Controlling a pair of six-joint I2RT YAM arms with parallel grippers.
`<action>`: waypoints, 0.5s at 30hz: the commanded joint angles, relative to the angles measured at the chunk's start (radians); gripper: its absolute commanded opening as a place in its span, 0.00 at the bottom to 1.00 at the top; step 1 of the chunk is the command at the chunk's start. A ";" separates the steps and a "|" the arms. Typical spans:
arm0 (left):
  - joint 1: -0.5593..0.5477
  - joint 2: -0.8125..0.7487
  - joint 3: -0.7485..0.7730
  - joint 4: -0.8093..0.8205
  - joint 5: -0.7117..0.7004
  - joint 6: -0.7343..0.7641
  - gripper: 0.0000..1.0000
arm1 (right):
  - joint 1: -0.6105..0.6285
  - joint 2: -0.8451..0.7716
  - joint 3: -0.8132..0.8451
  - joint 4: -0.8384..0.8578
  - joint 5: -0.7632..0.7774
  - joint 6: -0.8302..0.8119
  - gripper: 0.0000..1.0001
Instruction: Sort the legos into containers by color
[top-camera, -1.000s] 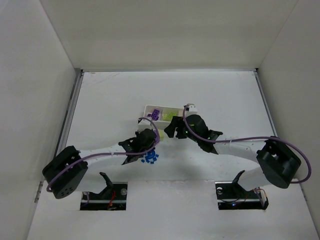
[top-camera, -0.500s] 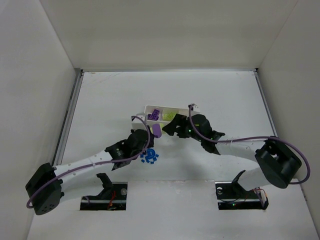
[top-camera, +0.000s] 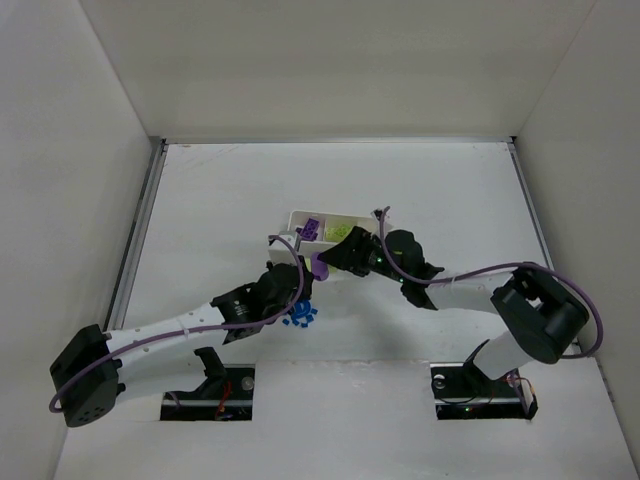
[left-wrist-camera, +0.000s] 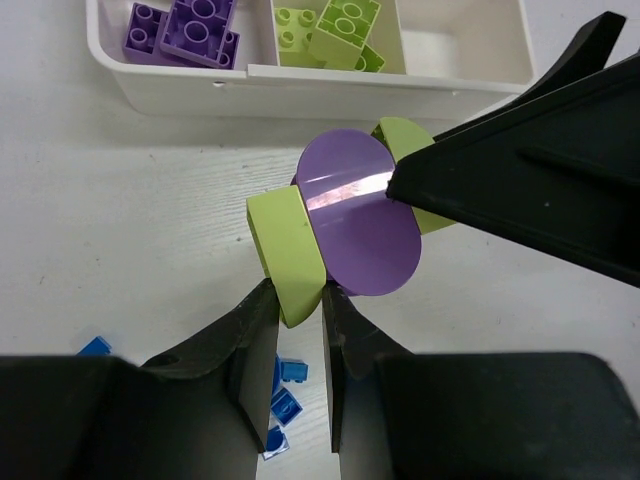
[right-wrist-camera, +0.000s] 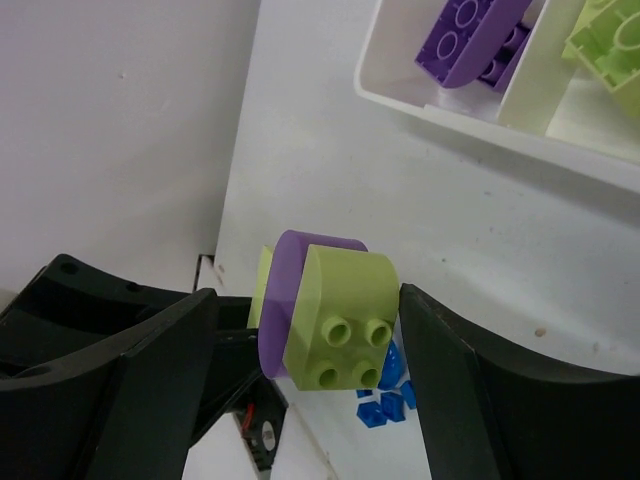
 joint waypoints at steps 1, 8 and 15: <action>-0.009 -0.014 0.036 0.036 -0.019 0.019 0.06 | -0.004 0.029 -0.002 0.135 -0.060 0.055 0.76; -0.017 -0.009 0.042 0.049 -0.019 0.023 0.06 | -0.001 0.047 0.002 0.163 -0.078 0.069 0.51; -0.026 -0.002 0.056 0.070 -0.019 0.039 0.06 | -0.001 0.090 0.006 0.222 -0.121 0.109 0.54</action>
